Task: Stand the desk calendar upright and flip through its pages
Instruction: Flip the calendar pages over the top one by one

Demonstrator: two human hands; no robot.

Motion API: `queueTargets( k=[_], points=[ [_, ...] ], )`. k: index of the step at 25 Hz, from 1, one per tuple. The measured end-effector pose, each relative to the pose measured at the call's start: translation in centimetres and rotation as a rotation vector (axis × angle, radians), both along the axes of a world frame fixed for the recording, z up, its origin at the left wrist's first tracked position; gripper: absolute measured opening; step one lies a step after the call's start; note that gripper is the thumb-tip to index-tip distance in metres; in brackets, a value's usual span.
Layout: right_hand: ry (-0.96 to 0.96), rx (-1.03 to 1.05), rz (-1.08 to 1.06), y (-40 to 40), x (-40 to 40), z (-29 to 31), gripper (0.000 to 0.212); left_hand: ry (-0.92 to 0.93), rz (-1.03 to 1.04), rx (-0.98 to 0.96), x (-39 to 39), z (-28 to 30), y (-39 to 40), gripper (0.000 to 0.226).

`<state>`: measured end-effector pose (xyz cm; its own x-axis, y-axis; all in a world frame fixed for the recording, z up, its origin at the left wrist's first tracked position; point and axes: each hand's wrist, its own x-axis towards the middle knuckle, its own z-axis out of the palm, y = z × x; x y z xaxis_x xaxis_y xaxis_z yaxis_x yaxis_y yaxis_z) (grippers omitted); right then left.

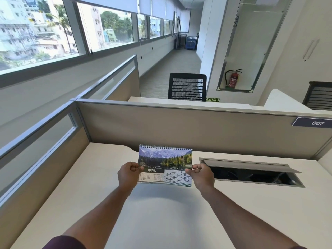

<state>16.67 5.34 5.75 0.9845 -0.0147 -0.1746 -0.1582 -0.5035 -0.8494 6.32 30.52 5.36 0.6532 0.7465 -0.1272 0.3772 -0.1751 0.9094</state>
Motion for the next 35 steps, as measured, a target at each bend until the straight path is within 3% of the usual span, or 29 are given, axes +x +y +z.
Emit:
queueTargets(
  k=[6, 9, 13, 16, 20, 24, 30, 35],
  points=[
    [-0.039, 0.01, 0.005, 0.0, -0.4, 1.1, 0.024, 0.009, -0.004, -0.044, -0.1, 0.6, 0.1, 0.01],
    [-0.006, 0.063, -0.018, 0.0, -0.9, 2.0, 0.034, -0.015, -0.023, -0.108, -0.1, 0.9, 0.3, 0.015],
    [0.088, 0.261, -0.039, 0.0, -0.7, 4.2, 0.05, -0.247, -0.015, -0.341, -0.5, 2.9, -0.1, 0.044],
    [0.16, 0.527, -0.006, 0.0, -0.5, 6.5, 0.055, -0.411, -0.015, -0.515, -0.5, 5.3, -0.2, 0.07],
    [0.065, 0.641, 0.099, 0.3, 0.6, 7.7, 0.067, -0.386, -0.18, -0.363, 0.5, 7.5, -0.5, 0.086],
    [-0.006, 0.523, 0.153, 0.9, 1.6, 7.5, 0.054, -0.286, -0.291, -0.199, 1.7, 7.9, -1.1, 0.07],
    [-0.128, 0.231, 0.258, 0.7, 2.5, 5.7, 0.035, -0.21, -0.333, -0.153, 3.1, 5.1, 0.0, 0.078],
    [-0.15, 0.007, 0.369, 0.3, 2.5, 3.6, 0.047, -0.238, -0.314, -0.084, 3.3, 3.9, -0.5, 0.055]
  ],
)
